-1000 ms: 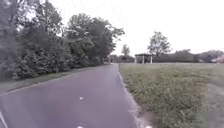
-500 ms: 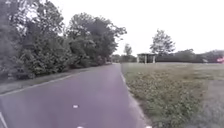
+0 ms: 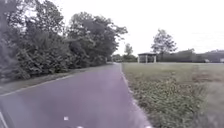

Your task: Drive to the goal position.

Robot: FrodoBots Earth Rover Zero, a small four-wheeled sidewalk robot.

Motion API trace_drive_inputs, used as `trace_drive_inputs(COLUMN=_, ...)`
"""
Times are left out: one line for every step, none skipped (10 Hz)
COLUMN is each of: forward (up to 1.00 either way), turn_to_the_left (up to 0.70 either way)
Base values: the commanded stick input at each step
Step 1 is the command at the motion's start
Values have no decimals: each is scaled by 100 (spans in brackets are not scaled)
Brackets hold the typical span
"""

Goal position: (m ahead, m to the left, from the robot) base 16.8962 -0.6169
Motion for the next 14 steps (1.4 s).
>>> trace_drive_inputs(forward=70, turn_to_the_left=-1)
trace_drive_inputs(forward=70, turn_to_the_left=-1)
trace_drive_inputs(forward=70, turn_to_the_left=-1)
trace_drive_inputs(forward=70, turn_to_the_left=-1)
trace_drive_inputs(forward=70, turn_to_the_left=-1)
trace_drive_inputs(forward=70, turn_to_the_left=-1)
trace_drive_inputs(forward=70, turn_to_the_left=0)
trace_drive_inputs(forward=70, turn_to_the_left=0)
trace_drive_inputs(forward=70, turn_to_the_left=0)
trace_drive_inputs(forward=70, turn_to_the_left=0)
trace_drive_inputs(forward=70, turn_to_the_left=-1)
trace_drive_inputs(forward=70, turn_to_the_left=-1)
trace_drive_inputs(forward=70, turn_to_the_left=-1)
trace_drive_inputs(forward=70, turn_to_the_left=-1)
